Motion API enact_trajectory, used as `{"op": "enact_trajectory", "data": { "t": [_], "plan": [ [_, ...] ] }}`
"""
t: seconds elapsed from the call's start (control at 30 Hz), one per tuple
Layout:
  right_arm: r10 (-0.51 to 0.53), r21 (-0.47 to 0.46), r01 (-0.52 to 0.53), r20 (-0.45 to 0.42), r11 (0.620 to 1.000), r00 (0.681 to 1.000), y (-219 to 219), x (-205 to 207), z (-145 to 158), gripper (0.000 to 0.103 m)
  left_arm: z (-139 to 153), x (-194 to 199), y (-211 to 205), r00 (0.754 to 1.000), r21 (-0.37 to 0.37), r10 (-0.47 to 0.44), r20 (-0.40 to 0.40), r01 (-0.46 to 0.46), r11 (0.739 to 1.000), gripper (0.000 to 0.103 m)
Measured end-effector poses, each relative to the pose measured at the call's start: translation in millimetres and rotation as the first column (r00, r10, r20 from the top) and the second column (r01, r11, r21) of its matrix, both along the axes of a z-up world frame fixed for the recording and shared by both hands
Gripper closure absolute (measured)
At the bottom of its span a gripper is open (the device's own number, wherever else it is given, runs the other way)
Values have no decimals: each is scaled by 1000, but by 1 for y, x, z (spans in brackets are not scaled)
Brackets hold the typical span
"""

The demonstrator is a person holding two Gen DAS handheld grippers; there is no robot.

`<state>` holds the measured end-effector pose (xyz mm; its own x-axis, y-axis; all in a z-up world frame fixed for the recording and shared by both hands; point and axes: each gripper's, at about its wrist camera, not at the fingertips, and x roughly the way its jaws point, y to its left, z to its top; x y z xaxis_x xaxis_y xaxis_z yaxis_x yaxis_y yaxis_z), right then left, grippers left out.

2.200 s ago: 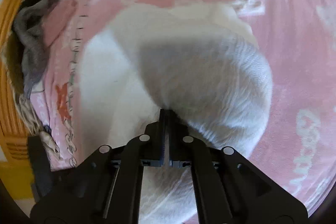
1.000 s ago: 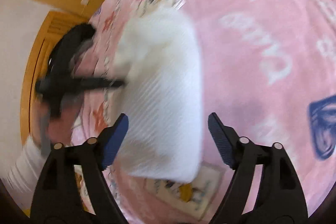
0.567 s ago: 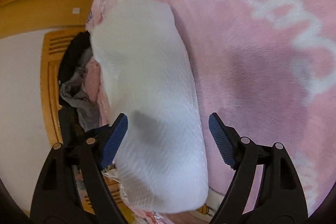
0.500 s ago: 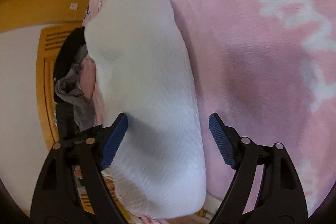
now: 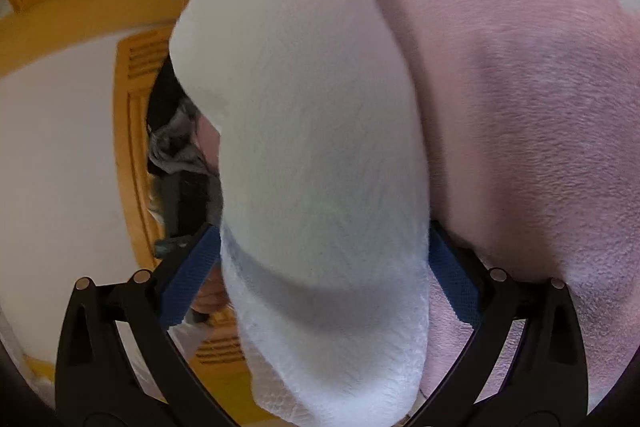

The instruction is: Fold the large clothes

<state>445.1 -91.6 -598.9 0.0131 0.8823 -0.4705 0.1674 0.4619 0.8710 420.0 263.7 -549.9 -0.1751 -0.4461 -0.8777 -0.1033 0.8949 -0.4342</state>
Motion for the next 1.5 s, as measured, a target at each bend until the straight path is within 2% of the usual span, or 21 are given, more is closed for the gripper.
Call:
{"op": "enact_trajectory", "data": {
  "t": [0.07, 0.17, 0.23, 0.33, 0.43, 0.5, 0.53, 0.57, 0.6, 0.73, 0.87, 1.07, 1.17, 1.23, 1.37, 1.47, 1.5],
  "plan": [
    [10, -22, -10, 1, 1000, 1000, 7, 0, -2, 5, -1, 2, 2, 1000, -16, -9, -11, 9, 1000, 7],
    [-2, -45, 2, -5, 999, 1000, 18, 5, -9, 5, -19, 6, -1, 997, -110, 23, -77, -31, 993, 7],
    [-15, -53, 14, -10, 998, 1000, 19, 5, -12, 5, -24, 9, -8, 995, -167, 32, -94, -47, 985, 7],
    [-27, -76, 26, -11, 997, 1000, 22, 5, -12, 5, -33, 9, -4, 991, -200, 75, -111, -96, 975, 7],
    [-31, -124, 34, 25, 992, 999, 29, 1, -5, 5, -28, 11, 1, 990, -187, 80, -112, -100, 977, 10],
    [-43, -137, 46, 24, 990, 999, 31, -1, 0, 8, -21, 8, 7, 984, -201, 107, -143, -134, 970, 37],
    [-52, -136, 54, 20, 989, 998, 32, -1, 2, 10, -14, 10, 8, 983, -188, 117, -141, -143, 972, 41],
    [-64, -126, 65, 15, 990, 998, 33, -3, 4, 12, -9, 8, 5, 985, -188, 114, -133, -138, 972, 51],
    [-80, -102, 81, 7, 991, 997, 30, -6, 6, 14, -5, 8, 5, 984, -192, 121, -134, -146, 971, 57],
    [-128, 2, 128, -38, 992, 991, 14, -19, 9, 29, 11, 5, 5, 982, -210, 146, -123, -170, 963, 66],
    [-131, 37, 132, -29, 991, 991, 12, -30, 28, 31, 25, -5, -1, 984, -241, 151, -95, -170, 956, 68],
    [-149, 102, 153, -45, 983, 988, -2, -66, 80, 32, 71, -12, 1, 987, -252, 138, -80, -154, 955, 71],
    [-177, 126, 186, -78, 974, 981, -21, -92, 113, 32, 109, -16, -2, 991, -277, 105, -79, -123, 953, 72],
    [-188, 110, 196, -78, 974, 979, -35, -107, 139, 32, 133, -20, -8, 993, -289, 73, -87, -96, 953, 72],
    [-265, 90, 270, -64, 959, 962, -81, -155, 213, 32, 192, -29, -49, 995, -311, -55, -78, 28, 950, 73],
    [-351, 72, 352, -28, 933, 936, -129, -195, 273, 32, 248, -37, -98, 986, -355, -166, -34, 143, 924, 73],
    [-380, 69, 381, -18, 922, 925, -142, -205, 288, 32, 262, -39, -102, 982, -369, -189, -21, 168, 914, 73]
  ]
}}
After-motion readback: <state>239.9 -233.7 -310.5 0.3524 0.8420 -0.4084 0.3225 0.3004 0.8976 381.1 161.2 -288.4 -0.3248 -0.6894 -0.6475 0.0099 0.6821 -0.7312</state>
